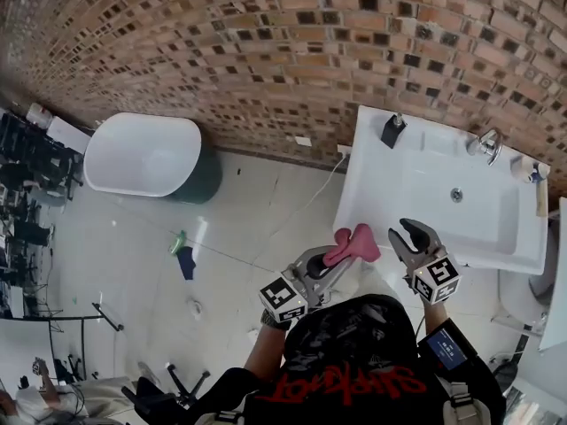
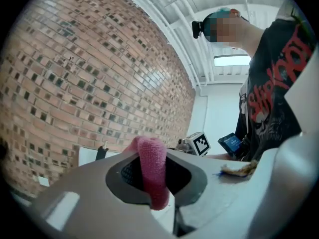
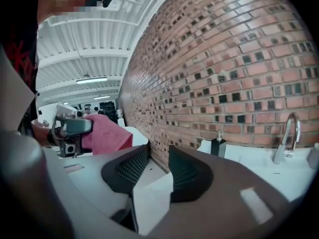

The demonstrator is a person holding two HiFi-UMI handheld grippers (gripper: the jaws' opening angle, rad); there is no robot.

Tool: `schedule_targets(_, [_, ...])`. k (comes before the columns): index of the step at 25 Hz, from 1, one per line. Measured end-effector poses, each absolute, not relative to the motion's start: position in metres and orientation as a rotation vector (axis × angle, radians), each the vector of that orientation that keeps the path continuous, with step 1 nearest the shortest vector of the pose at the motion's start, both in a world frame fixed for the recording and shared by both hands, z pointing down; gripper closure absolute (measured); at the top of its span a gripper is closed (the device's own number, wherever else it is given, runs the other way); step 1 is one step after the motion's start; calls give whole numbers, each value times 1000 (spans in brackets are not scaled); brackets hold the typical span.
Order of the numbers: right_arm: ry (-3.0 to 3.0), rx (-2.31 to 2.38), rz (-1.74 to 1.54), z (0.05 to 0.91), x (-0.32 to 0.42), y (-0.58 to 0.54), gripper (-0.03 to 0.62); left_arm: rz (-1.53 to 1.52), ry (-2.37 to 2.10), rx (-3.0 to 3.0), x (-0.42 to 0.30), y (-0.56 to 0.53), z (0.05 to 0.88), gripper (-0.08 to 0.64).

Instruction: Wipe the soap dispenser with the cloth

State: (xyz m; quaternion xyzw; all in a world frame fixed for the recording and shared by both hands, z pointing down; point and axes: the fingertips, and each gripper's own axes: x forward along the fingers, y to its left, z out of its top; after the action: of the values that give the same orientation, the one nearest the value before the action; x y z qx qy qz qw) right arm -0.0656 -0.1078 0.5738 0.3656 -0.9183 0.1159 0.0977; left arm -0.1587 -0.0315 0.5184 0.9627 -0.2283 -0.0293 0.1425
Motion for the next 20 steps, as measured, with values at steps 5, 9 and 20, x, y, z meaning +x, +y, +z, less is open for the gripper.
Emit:
schedule_targets(5, [-2883, 973, 304, 525, -115, -6, 482, -146, -477, 2782, -173, 29, 517, 517])
schedule_targets(9, [-2987, 837, 307, 504, -136, 47, 483, -213, -394, 2780, -177, 62, 508, 518])
schedule_targets(20, [-2935, 765, 109, 466, -150, 103, 435, -192, -378, 2782, -143, 99, 472, 522])
